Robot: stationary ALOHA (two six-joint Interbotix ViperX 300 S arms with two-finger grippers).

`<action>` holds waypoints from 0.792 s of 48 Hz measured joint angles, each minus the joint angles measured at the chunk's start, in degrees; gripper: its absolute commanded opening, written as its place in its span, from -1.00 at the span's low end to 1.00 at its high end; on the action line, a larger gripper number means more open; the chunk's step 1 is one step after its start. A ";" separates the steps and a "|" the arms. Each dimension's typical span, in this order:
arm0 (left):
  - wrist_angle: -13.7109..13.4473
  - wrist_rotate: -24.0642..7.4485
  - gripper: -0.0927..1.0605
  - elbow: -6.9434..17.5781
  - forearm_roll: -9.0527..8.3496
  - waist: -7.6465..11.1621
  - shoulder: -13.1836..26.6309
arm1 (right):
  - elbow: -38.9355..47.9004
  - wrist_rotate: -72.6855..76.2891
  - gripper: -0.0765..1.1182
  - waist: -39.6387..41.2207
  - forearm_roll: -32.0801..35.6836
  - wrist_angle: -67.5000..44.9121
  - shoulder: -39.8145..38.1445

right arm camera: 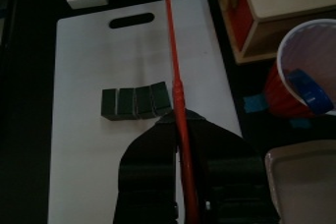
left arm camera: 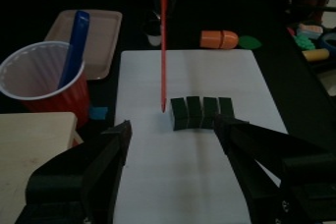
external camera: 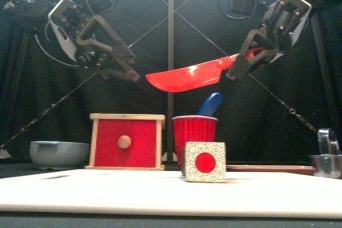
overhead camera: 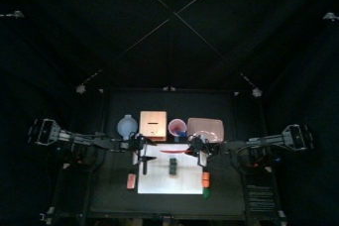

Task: Place sushi on board then cut the sushi with the knife then place the pieces on the plate
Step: Grasp knife edge with left hand

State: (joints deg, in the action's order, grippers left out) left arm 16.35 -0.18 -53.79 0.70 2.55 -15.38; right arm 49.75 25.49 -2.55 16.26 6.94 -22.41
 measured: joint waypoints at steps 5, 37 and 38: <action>0.00 -0.09 0.83 1.49 -0.09 -0.09 1.67 | 0.00 0.00 -0.21 -0.09 -0.26 -0.09 0.53; -1.67 -0.09 0.52 7.29 0.53 -2.20 10.99 | -0.53 0.00 -0.21 -0.18 -0.35 0.00 2.37; -1.67 -0.09 0.49 7.38 0.53 -2.29 11.07 | -0.53 0.00 -0.21 -0.18 -0.35 -0.09 2.37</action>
State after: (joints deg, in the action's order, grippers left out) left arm 14.68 -0.26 -46.41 1.23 0.26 -4.31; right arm 49.22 25.49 -2.72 15.91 6.86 -20.04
